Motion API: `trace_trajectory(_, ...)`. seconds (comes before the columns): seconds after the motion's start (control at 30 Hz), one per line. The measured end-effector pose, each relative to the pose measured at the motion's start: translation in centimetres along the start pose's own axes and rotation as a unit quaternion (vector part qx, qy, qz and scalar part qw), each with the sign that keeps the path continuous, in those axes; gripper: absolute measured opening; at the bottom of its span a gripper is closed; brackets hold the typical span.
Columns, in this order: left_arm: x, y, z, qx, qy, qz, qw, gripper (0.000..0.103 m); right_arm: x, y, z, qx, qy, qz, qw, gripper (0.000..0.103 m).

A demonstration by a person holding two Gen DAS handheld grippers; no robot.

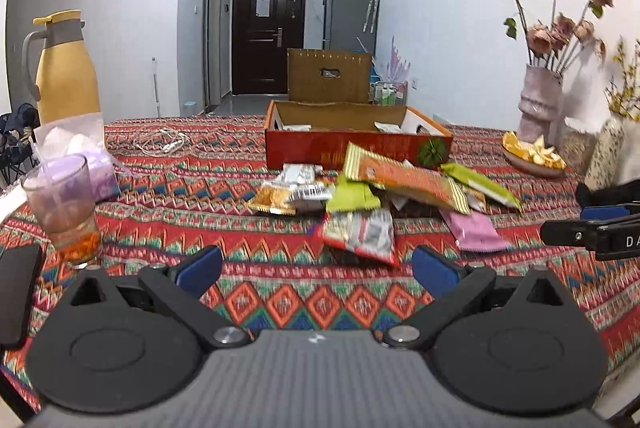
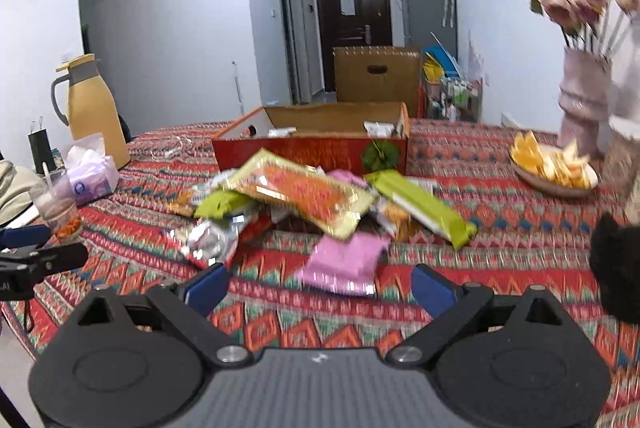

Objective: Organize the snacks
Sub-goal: 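Move both open tools back to the snack pile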

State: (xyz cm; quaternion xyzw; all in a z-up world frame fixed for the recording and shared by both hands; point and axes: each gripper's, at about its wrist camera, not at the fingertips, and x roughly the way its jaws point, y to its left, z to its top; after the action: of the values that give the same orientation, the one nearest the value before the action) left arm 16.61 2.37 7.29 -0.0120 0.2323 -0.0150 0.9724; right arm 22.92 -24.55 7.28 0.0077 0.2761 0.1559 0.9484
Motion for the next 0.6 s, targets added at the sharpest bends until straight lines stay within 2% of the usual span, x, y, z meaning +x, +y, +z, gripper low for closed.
trace_trajectory(0.07, -0.3, 0.0, -0.7, -0.001, -0.002, -0.003, 1.0, 0.103, -0.5, 0.2, -1.0, 0.002, -0.001, -0.004, 1.0, 0.098)
trace_trajectory(0.2, -0.2, 0.0, -1.7, -0.012, -0.001, 0.015, 0.9998, 0.103, -1.6, 0.8, -2.6, 0.01, -0.015, -0.005, 1.0, 0.098)
trace_trajectory(0.27, -0.1, 0.1, -1.9, -0.009, 0.006, 0.01, 0.9999, 0.103, -2.0, 1.0, -3.2, 0.011, -0.02, -0.008, 1.0, 0.099)
trace_trajectory(0.47, 1.1, -0.3, -2.1, -0.003, 0.011, 0.019, 0.9997, 0.103, -2.7, 1.1, -4.1, 0.003, -0.029, -0.02, 0.999, 0.099)
trace_trajectory(0.6, 2.1, -0.5, -2.0, 0.007, 0.015, 0.012, 0.9998, 0.103, -2.1, 0.4, -4.4, 0.01, -0.025, -0.025, 0.999, 0.099)
